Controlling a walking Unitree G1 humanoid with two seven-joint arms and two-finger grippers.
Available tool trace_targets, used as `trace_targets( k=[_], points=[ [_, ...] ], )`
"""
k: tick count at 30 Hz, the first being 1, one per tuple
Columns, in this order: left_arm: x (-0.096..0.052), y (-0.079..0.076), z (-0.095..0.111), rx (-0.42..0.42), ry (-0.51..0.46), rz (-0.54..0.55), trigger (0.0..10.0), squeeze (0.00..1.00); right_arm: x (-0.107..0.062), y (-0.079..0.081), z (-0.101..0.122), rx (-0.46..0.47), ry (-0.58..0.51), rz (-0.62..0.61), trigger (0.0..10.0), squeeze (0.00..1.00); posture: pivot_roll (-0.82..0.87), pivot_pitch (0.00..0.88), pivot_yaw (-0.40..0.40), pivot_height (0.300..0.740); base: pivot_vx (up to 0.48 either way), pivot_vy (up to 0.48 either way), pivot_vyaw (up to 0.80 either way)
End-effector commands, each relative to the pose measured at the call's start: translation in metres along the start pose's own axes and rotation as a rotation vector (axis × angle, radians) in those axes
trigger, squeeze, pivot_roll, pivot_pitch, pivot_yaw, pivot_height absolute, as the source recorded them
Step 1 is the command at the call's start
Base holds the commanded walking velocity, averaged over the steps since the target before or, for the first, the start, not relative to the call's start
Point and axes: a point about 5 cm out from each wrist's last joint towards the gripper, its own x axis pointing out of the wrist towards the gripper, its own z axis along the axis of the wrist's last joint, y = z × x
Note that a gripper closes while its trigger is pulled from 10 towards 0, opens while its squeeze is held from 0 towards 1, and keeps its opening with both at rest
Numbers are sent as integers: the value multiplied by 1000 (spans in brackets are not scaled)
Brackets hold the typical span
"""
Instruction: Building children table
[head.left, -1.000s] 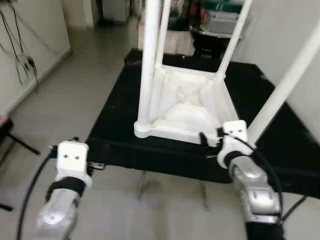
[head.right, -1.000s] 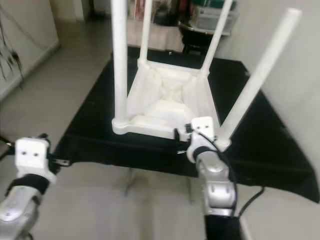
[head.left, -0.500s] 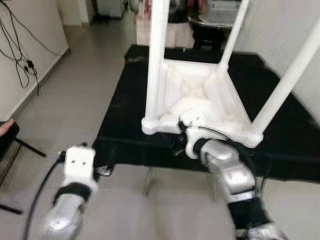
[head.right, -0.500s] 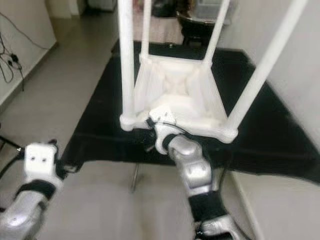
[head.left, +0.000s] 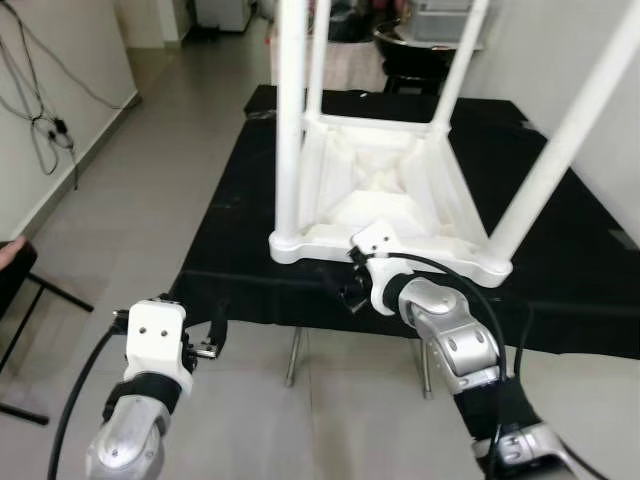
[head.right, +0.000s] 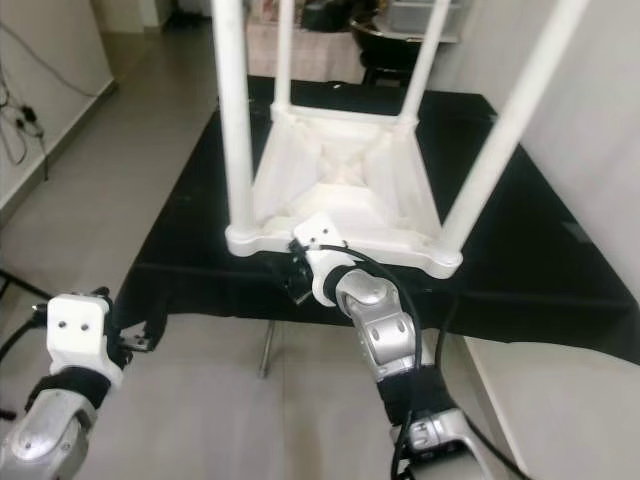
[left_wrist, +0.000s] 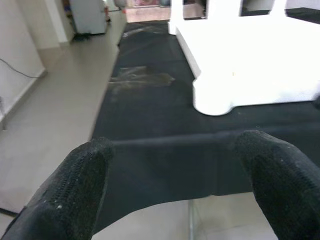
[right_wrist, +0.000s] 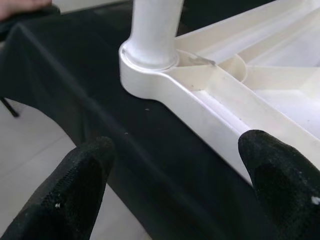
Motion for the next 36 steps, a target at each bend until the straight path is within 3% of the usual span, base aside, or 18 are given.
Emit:
trace_targets(
  k=[1,3,7,11,15,21,26,28,36],
  points=[
    [-1,0,-4,6,24,-17,10000,0,6,1,4,-9,17,25,10000,0,-29,72,-79,740,0,0,0],
    [-3,-2,-4,4,28,-33,10000,0,17,-8,13,-43,79,18,10000,0,-15,83,-82,740,0,0,0],
    [-10,-5,0,1,33,-41,10000,0,31,-10,31,-123,140,68,10000,0,13,136,-89,740,0,0,0],
    [-12,-5,1,2,35,-45,10000,0,33,-9,35,-130,162,94,10000,0,15,141,-90,740,0,0,0],
    [-19,-7,4,3,42,-53,10000,0,37,-6,38,-144,268,162,10000,0,35,181,-93,740,0,0,0],
    [-27,-9,7,2,53,-57,10000,0,40,-14,41,-184,367,108,10000,0,49,223,-105,740,0,0,0],
    [-29,-10,9,2,54,-58,10000,0,42,-14,47,-208,336,97,10000,0,50,235,-110,740,0,0,0],
    [-34,-13,11,-5,60,-60,10000,0,46,-6,72,-200,206,165,10000,0,57,261,-119,740,0,0,0],
    [-46,-20,16,-27,77,-62,10000,0,45,-4,106,-169,61,222,10000,0,69,324,-133,740,0,0,0]
  ],
)
